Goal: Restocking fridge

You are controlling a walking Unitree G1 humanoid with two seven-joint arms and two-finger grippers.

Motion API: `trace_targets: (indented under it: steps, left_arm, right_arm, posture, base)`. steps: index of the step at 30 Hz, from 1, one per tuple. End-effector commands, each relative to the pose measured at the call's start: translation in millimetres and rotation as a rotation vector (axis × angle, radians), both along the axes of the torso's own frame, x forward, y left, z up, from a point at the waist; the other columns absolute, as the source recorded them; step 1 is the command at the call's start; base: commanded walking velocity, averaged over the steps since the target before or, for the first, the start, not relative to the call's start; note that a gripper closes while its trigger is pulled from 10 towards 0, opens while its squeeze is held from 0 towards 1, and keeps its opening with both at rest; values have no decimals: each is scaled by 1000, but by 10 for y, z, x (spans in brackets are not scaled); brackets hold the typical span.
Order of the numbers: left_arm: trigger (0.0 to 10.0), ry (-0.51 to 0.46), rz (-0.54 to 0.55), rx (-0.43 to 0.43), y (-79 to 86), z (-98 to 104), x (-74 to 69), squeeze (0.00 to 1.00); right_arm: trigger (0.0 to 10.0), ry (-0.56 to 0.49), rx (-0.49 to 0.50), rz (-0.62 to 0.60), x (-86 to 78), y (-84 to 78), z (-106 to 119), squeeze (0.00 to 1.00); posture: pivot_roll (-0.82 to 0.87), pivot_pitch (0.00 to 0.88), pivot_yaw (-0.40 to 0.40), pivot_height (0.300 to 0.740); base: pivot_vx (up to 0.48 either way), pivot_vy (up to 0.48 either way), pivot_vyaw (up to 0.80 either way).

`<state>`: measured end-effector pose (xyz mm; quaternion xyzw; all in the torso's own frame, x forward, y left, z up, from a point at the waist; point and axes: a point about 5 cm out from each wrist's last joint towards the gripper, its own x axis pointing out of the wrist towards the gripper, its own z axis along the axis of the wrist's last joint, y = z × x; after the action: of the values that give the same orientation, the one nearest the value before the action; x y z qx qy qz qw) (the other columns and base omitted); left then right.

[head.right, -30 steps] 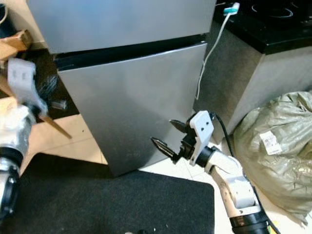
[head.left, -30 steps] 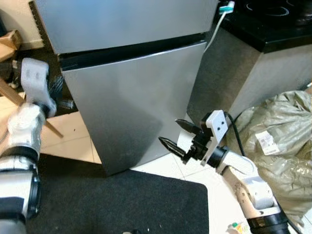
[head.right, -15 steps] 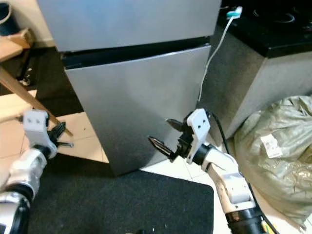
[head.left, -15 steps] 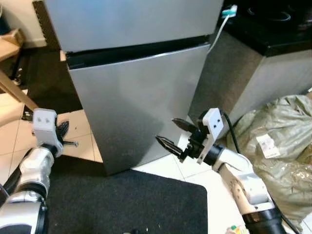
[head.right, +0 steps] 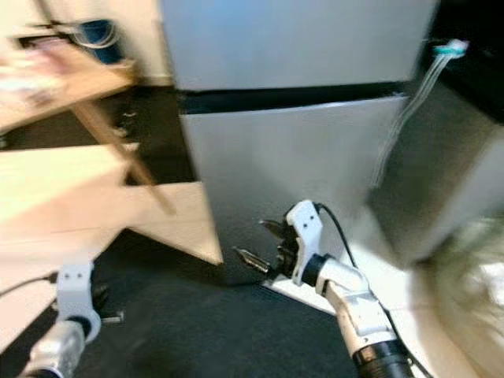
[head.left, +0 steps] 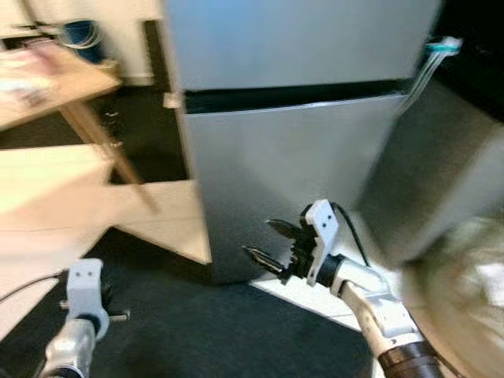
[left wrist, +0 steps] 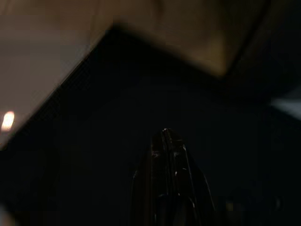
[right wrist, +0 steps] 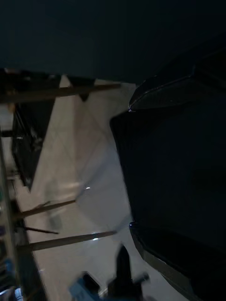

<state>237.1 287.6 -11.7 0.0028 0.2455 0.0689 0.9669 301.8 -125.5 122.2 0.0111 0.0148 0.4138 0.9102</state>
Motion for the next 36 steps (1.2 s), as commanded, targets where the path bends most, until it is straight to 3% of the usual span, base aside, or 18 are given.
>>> trace_targets:
  steps: [1,8,11,13,18,36]
  left_arm:
    - [10000,53,-2,-10,-56,-108,-95,0]
    - [10000,108,21,-43,-87,-210,-201,0]
    - [10000,154,23,-68,-128,-297,-301,0]
    - [10000,166,26,-75,-136,-324,-338,0]
    - [10000,190,32,-86,-141,-374,-420,0]
    - [10000,200,16,-100,-191,-393,-416,0]
  right_arm:
    - [10000,5,-10,-16,1,-9,-57,0]
    - [10000,107,-113,-205,75,-207,-423,0]
    - [10000,212,-142,-300,-34,-383,-747,0]
    - [10000,233,-138,-325,-72,-429,-811,0]
    - [10000,259,-107,-365,-114,-496,-884,0]
    - [10000,244,-124,-364,-103,-476,-965,0]
  posture:
    - [-45,68,5,740]
    - [-43,62,2,740]
    - [-41,58,0,740]
    - [-43,56,-1,740]
    - [-42,55,-2,740]
    - [-43,49,0,740]
  base:
    - [0,0,763]
    - [0,0,146]
    - [0,0,0]
    - [0,0,0]
    - [170,0,0]
    - [337,0,0]
